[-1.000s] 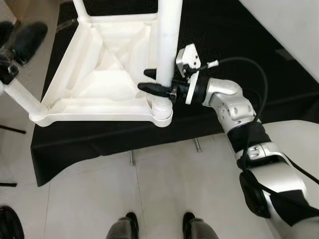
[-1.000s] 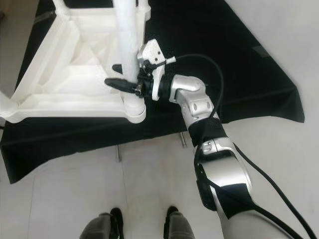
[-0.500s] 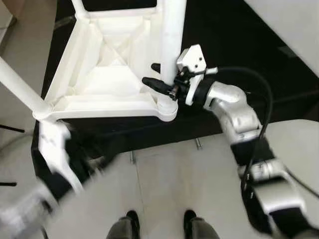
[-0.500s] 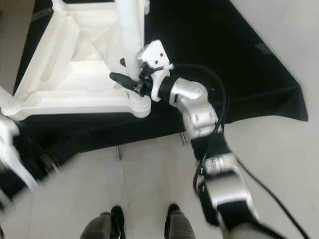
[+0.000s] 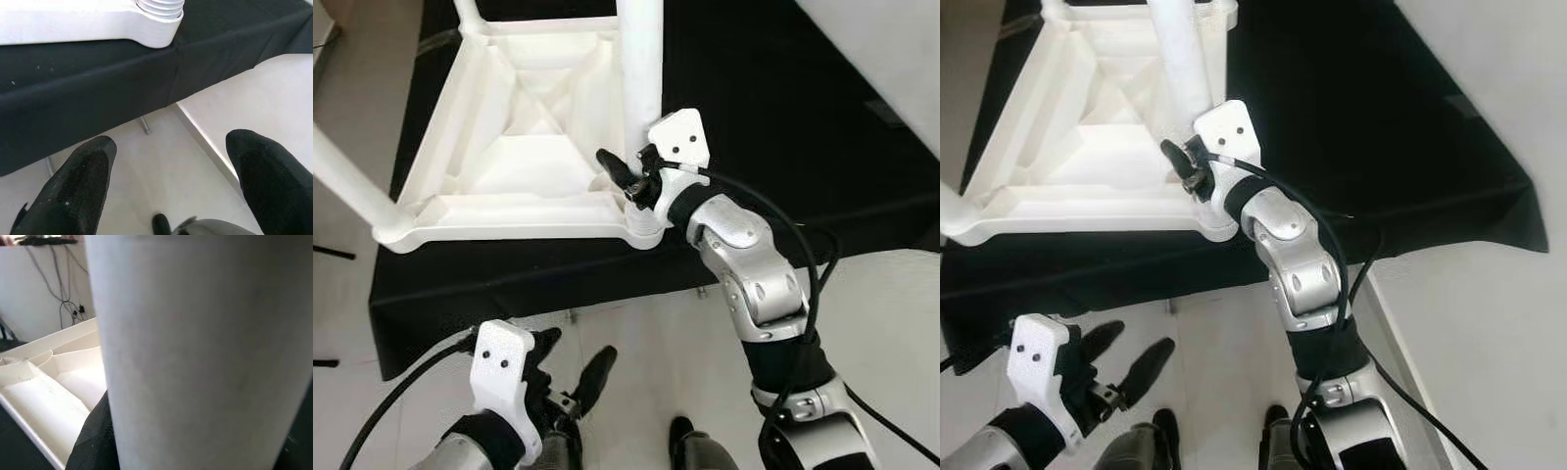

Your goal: Building children table

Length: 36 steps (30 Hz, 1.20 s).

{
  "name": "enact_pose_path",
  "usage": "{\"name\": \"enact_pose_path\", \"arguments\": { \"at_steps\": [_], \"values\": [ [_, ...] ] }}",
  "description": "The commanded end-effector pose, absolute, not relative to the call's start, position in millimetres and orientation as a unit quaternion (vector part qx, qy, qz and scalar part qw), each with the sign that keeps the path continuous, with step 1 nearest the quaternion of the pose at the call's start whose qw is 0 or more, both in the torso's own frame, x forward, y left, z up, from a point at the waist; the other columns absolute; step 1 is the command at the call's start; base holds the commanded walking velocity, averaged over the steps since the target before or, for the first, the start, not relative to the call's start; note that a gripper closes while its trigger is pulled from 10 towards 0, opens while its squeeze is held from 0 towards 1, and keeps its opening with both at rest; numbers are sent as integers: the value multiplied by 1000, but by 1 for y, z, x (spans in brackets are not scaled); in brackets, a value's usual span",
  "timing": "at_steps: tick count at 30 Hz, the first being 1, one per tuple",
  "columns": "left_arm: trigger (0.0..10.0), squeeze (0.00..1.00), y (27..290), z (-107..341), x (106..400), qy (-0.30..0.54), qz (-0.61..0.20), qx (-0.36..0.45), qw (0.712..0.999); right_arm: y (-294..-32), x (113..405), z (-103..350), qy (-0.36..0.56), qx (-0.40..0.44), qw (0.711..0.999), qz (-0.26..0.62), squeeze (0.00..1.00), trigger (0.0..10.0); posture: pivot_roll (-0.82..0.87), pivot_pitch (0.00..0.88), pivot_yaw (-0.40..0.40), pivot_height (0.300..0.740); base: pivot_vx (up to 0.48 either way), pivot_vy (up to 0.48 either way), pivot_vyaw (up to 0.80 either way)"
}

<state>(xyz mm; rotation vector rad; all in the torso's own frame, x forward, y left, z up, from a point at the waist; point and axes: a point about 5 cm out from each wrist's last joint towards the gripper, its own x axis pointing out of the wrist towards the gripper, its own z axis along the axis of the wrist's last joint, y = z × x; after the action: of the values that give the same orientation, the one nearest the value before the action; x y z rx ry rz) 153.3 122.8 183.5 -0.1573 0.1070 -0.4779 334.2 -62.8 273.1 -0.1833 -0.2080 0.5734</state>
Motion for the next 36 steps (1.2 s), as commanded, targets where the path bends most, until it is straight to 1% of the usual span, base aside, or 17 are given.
{"name": "enact_pose_path", "arguments": {
  "at_steps": [1, 6, 11, 12, 13, 16, 17, 18, 21, 22, 24, 26, 27, 30, 33, 35, 36],
  "values": [
    [10000, 0, 120, 180, 150, 52, -232, -77, 968, -86, 346, 214, 53, -80, 973, 210, 0, 0, 11, 395, 28, 740, 0, 0, 0],
    [10000, 0, 119, 180, 150, 34, -214, -64, 974, -83, 341, 214, 58, -57, 976, 202, 0, 0, 13, 396, 32, 740, 0, 0, 0],
    [10000, 0, 119, 179, 151, 11, -190, -42, 981, -75, 337, 221, 25, -12, 970, 242, 0, 0, 9, 392, 37, 740, 0, 0, 0],
    [10000, 0, 119, 178, 151, 8, -187, -41, 981, -74, 337, 225, 8, -12, 965, 262, 0, 0, 10, 391, 37, 740, 0, 0, 0],
    [10000, 0, 119, 178, 151, 8, -187, -41, 981, -74, 337, 225, 8, -12, 965, 262, 0, 0, 10, 391, 37, 740, 0, 0, 0],
    [10000, 0, 118, 178, 151, 5, -187, -41, 982, -68, 338, 240, -54, -42, 938, 339, 0, 0, 15, 390, 35, 740, 0, 0, 0],
    [10000, 0, 117, 177, 151, 3, -187, -40, 982, -67, 338, 244, -66, -50, 929, 361, 0, 0, 15, 390, 35, 740, 0, 0, 0],
    [10000, 0, 117, 177, 151, 3, -187, -40, 982, -67, 338, 244, -66, -50, 929, 361, 0, 0, 15, 390, 35, 740, 0, 0, 0],
    [10000, 0, 116, 176, 150, 1, -187, -40, 981, -63, 337, 254, -89, -60, 897, 429, 0, 0, 26, 388, 31, 740, 0, 0, 0],
    [10000, 0, 116, 176, 150, 1, -187, -40, 981, -63, 337, 254, -89, -60, 897, 429, 0, 0, 26, 388, 31, 740, 0, 0, 0],
    [10000, 0, 114, 176, 149, -1, -188, -40, 981, -62, 336, 258, -95, -96, 876, 463, 0, 0, 33, 388, 29, 740, 0, 0, 0],
    [10000, 0, 114, 176, 149, -1, -188, -40, 981, -62, 336, 258, -95, -96, 876, 463, 0, 0, 33, 388, 29, 740, 0, 0, 0],
    [10000, 0, 113, 175, 149, -3, -188, -40, 981, -60, 337, 259, -96, -123, 862, 482, 0, 0, 40, 393, 28, 740, 0, 0, 0],
    [10000, 0, 112, 175, 147, -6, -188, -40, 981, -60, 348, 268, -109, -157, 845, 499, 0, 0, 46, 400, 25, 740, 0, 0, 0],
    [10000, 0, 112, 175, 147, -6, -189, -41, 981, -60, 349, 271, -112, -160, 841, 505, 0, 0, 46, 400, 25, 740, 0, 0, 0],
    [10000, 0, 111, 176, 145, -6, -190, -42, 981, -58, 349, 273, -109, -184, 801, 559, 0, 0, 49, 411, 23, 740, 0, 0, 0],
    [10000, 0, 110, 176, 145, -6, -190, -43, 981, -58, 349, 274, -107, -191, 787, 577, 0, 0, 49, 413, 21, 740, 0, 0, 0]
  ]
}}
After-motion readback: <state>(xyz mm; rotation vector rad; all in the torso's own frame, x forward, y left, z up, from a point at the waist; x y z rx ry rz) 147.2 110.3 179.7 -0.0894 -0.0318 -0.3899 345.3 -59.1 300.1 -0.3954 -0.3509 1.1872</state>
